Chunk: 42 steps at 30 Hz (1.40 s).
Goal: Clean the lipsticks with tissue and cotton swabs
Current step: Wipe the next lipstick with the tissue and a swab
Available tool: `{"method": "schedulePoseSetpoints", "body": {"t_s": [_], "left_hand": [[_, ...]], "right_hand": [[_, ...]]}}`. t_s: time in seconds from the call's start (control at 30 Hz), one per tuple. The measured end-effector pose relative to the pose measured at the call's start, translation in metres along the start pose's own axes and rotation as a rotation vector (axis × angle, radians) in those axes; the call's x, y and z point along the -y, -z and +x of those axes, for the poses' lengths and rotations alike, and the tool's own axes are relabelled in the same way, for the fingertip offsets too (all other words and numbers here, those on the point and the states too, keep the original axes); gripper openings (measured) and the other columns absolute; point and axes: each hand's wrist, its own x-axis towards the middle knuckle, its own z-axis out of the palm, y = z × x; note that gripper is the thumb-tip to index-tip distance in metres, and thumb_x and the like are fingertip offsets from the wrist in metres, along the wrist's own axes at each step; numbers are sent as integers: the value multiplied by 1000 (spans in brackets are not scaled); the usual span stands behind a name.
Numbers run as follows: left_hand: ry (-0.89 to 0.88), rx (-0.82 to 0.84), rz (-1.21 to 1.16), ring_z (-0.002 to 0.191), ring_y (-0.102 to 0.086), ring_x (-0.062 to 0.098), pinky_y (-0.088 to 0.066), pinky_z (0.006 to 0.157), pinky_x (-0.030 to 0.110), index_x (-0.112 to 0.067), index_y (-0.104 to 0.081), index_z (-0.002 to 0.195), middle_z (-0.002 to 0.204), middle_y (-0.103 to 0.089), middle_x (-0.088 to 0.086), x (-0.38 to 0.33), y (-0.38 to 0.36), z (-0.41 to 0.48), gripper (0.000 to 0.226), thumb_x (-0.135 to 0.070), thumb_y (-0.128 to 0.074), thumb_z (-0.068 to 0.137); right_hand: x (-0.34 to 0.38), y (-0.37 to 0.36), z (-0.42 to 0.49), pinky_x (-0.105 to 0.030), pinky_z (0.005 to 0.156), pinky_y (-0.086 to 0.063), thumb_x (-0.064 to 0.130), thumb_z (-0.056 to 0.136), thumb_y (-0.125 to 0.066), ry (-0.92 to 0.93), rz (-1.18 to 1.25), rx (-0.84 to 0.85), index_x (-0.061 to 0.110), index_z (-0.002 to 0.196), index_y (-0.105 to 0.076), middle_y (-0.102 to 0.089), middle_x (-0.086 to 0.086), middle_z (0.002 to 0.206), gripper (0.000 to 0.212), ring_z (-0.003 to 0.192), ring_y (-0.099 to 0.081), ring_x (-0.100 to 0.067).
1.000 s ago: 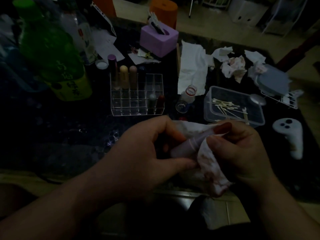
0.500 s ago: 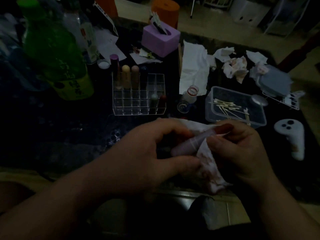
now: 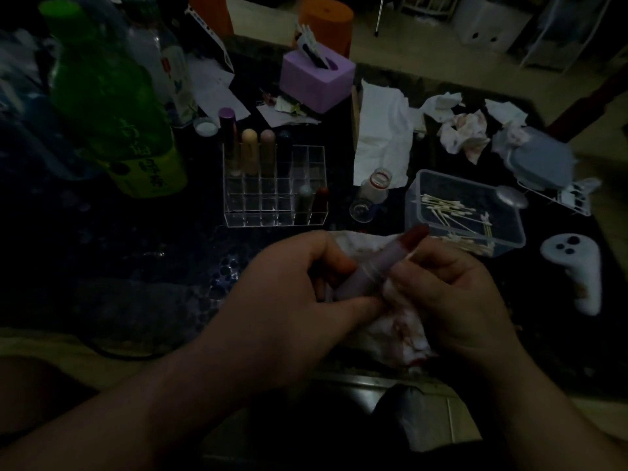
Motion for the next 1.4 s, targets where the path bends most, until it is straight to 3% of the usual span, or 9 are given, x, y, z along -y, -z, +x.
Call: {"method": "schedulePoseSetpoints", "body": {"t_s": [0.1, 0.23, 0.37, 0.6, 0.83, 0.97, 1.13, 1.27, 1.4], "left_hand": [[40, 13, -67, 54, -58, 0, -45, 49, 13, -22, -65, 75, 68, -69, -11, 2, 0, 2, 28, -29, -89, 62], [103, 112, -144, 73, -73, 17, -61, 64, 31, -22, -70, 83, 80, -75, 0, 10, 6, 7, 30, -30, -89, 62], [139, 231, -327, 83, -75, 12, -57, 70, 19, -19, -76, 87, 88, -78, -2, 12, 17, 12, 22, -26, -79, 66], [140, 30, -280, 92, -75, 13, -59, 82, 27, -17, -71, 101, 93, -78, -3, 26, 30, 21, 35, -21, -77, 67], [229, -198, -26, 82, -71, 2, -54, 76, 24, -29, -74, 97, 87, -75, -12, 60, 34, 47, 20, -21, -82, 80], [243, -244, 91, 76, -68, 8, -53, 67, 20, -30, -71, 100, 84, -70, -8, 79, 28, 58, 19, -22, -78, 85], [199, -300, 178, 84, -65, 6, -54, 77, 21, -25, -70, 104, 95, -68, -7, 97, 16, 66, 23, -21, -80, 84], [218, -282, 146, 77, -65, -2, -48, 67, 7, -23, -73, 103, 84, -70, -12, 102, 11, 67, 24, -19, -82, 82], [202, -289, 169, 76, -65, 0, -54, 72, 17, -23, -74, 101, 83, -69, -12, 106, 7, 68, 23, -22, -83, 80]], "right_hand": [[-5, -4, -2, -41, 71, -56, 26, 61, -89, -42, 63, 109, 10, 102, -74, -72, -22, 101, 46, 87, -70, -35], [-5, -3, -4, -36, 76, -57, 8, 74, -76, -81, 156, 152, 2, 106, -73, -72, -23, 101, 33, 90, -71, -31], [0, 6, -3, -38, 75, -58, 4, 77, -60, -200, 321, 145, -1, 108, -71, -71, -24, 105, 34, 90, -71, -33], [-1, 16, 2, -40, 76, -56, 5, 74, -58, -340, 311, 93, -5, 108, -69, -67, -30, 106, 37, 91, -67, -39], [-9, 22, 6, -33, 61, -43, 8, 64, -74, -431, -129, -57, -15, 85, -64, -61, -28, 78, 33, 69, -56, -32], [-12, 25, 8, -42, 72, -45, 8, 71, -72, -452, -225, -95, -7, 81, -72, -67, -36, 89, 17, 74, -62, -36], [-19, 28, 12, -44, 74, -46, 10, 83, -69, -436, -274, -90, -4, 82, -73, -68, -35, 92, 15, 79, -65, -41], [-28, 30, 18, -34, 65, -48, 19, 88, -69, -230, -611, -100, 6, 74, -73, -70, -18, 76, 20, 68, -66, -30], [-43, 30, 34, -30, 58, -45, 20, 86, -70, -6, -925, -62, 12, 66, -68, -62, -4, 62, 22, 60, -58, -17]]}}
